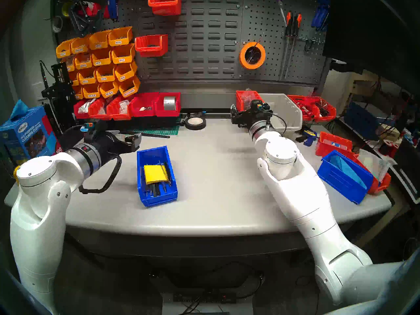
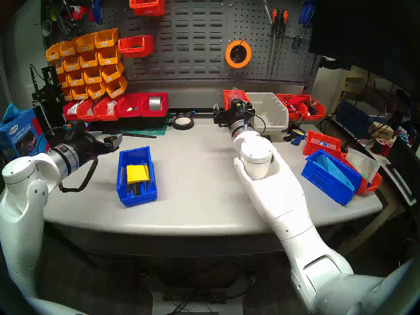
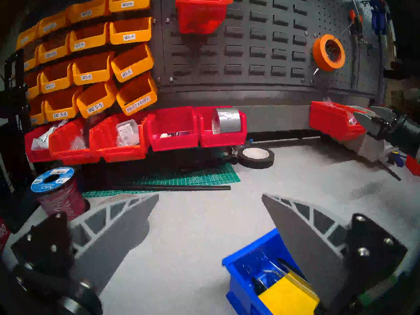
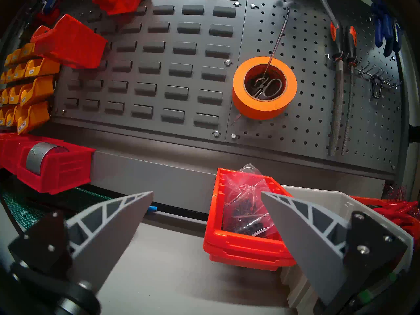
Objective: Hang all the unorganized tool boxes onto the wall
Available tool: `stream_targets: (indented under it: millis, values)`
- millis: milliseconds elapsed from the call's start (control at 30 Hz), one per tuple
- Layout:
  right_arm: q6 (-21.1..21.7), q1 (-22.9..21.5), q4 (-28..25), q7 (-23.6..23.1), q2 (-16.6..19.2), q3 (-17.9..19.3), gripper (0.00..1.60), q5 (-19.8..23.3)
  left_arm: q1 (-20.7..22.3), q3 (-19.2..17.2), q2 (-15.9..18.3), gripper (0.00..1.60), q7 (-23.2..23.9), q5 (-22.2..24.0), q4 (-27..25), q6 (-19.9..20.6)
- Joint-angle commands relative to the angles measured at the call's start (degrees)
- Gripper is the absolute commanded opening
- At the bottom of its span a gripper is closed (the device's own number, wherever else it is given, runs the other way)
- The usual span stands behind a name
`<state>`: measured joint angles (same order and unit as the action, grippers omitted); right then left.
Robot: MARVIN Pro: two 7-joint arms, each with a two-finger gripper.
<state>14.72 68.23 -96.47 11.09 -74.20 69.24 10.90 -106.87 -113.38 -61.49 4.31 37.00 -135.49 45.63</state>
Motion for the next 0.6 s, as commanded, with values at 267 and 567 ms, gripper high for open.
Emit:
stream_targets:
  millis: [267,567]
  values:
    - [-0.24,-0.47,-0.83,-0.14,-0.15,-0.05,1.60,0.02,-13.58,-12.79,-7.03,1.60,8.36,0.90,-4.51,7.16]
    - [-0.25,-0.44,-0.91,-0.18,-0.12,-0.05,1.60,0.04,-17.16,-16.60,-8.29,1.60,16.27,3.38,-4.51,3.24]
